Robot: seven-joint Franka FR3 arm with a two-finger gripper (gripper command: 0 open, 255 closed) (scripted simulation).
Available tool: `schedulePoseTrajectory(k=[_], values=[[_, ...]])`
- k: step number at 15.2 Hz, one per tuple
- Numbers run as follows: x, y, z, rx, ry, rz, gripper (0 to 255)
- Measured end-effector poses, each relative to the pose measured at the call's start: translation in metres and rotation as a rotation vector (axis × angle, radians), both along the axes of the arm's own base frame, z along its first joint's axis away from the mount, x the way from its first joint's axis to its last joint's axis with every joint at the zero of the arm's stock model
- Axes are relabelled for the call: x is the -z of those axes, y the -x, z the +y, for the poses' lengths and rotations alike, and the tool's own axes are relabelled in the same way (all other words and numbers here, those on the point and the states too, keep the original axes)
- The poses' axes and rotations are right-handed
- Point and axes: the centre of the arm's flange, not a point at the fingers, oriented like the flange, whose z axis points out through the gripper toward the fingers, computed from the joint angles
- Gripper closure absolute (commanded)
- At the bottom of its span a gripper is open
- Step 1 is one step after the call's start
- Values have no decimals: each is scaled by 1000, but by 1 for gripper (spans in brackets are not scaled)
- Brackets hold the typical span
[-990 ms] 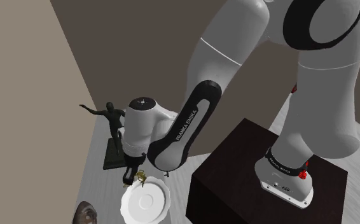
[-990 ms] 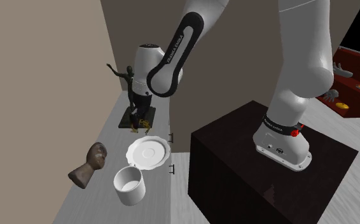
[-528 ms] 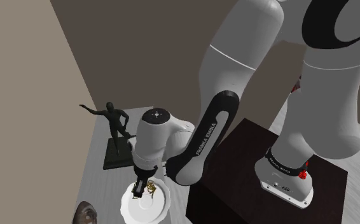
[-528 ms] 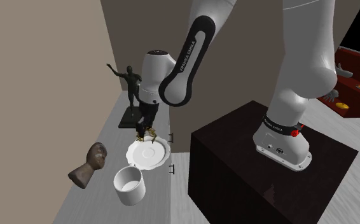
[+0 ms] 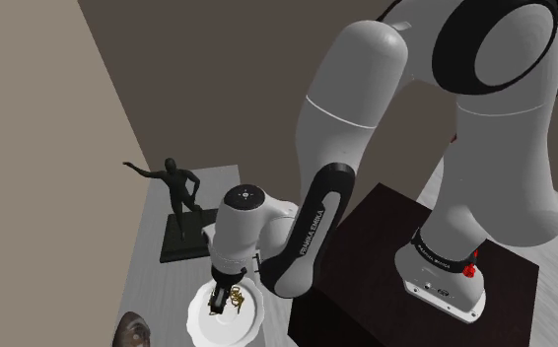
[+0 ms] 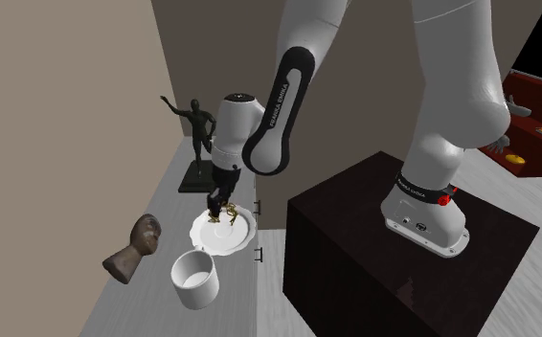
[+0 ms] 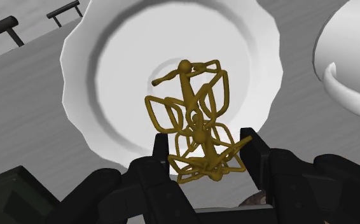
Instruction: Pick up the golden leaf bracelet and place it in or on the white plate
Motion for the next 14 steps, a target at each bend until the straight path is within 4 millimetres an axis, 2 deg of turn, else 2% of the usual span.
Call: schedulePoseTrajectory(k=[6,12,13,14], values=[[32,-1,0,0,0,0,255],[34,-1,0,0,0,0,255],[34,-1,0,0,0,0,0],[34,-1,0,0,0,0,0]])
